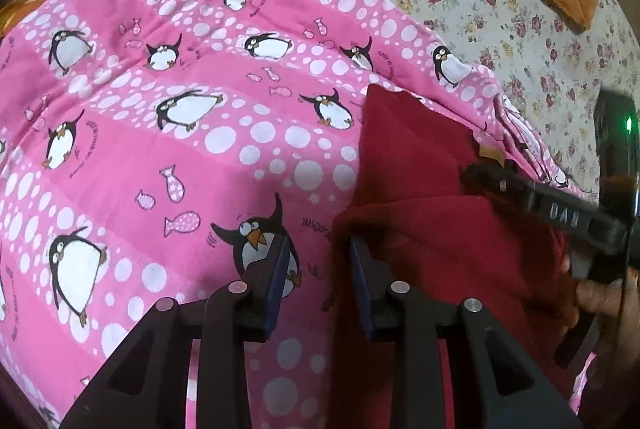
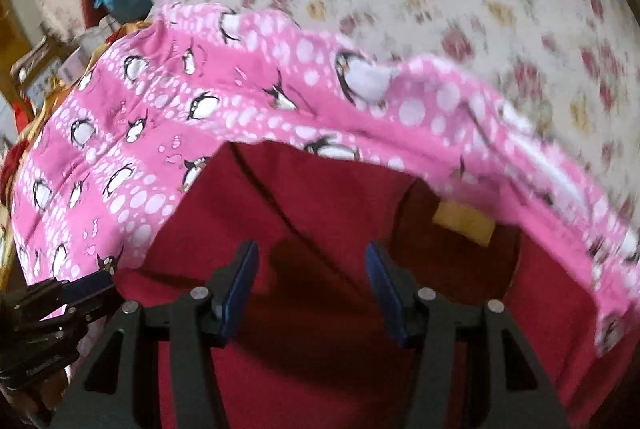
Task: Fold small clothes
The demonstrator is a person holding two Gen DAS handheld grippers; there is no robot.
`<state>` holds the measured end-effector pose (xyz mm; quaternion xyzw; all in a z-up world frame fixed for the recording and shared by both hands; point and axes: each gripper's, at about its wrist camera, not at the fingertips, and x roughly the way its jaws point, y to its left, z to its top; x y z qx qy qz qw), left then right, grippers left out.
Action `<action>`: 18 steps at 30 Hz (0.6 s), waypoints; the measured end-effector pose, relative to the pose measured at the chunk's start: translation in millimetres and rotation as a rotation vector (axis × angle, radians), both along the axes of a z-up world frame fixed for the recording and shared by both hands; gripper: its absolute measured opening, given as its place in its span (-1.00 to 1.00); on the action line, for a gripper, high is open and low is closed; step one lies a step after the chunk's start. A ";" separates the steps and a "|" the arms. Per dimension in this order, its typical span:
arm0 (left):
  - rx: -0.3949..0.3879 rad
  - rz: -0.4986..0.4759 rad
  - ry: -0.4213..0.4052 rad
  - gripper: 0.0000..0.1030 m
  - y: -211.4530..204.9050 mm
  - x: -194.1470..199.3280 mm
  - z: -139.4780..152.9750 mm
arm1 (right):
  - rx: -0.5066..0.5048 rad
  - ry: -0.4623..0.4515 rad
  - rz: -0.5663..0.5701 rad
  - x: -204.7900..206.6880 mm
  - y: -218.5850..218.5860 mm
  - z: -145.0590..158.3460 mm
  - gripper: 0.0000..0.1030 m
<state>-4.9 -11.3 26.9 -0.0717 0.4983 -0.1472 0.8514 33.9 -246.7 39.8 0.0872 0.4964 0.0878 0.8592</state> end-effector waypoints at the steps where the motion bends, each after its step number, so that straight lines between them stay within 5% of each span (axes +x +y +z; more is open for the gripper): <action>1: 0.002 0.001 -0.012 -0.80 -0.6 -1.2 3.0 | 0.003 0.004 -0.005 -4.6 -2.1 -2.3 0.16; 7: 0.066 0.046 -0.127 -0.75 7.7 -13.6 26.7 | -0.016 -0.012 0.008 -16.0 -7.1 6.2 0.16; 13: -0.030 0.144 -0.143 -0.46 45.5 -33.4 46.0 | -0.019 -0.024 0.079 2.7 16.5 7.1 0.17; 18: -0.054 0.174 -0.120 -0.42 61.3 -51.7 40.4 | -0.058 0.012 0.151 27.2 42.3 -5.1 0.27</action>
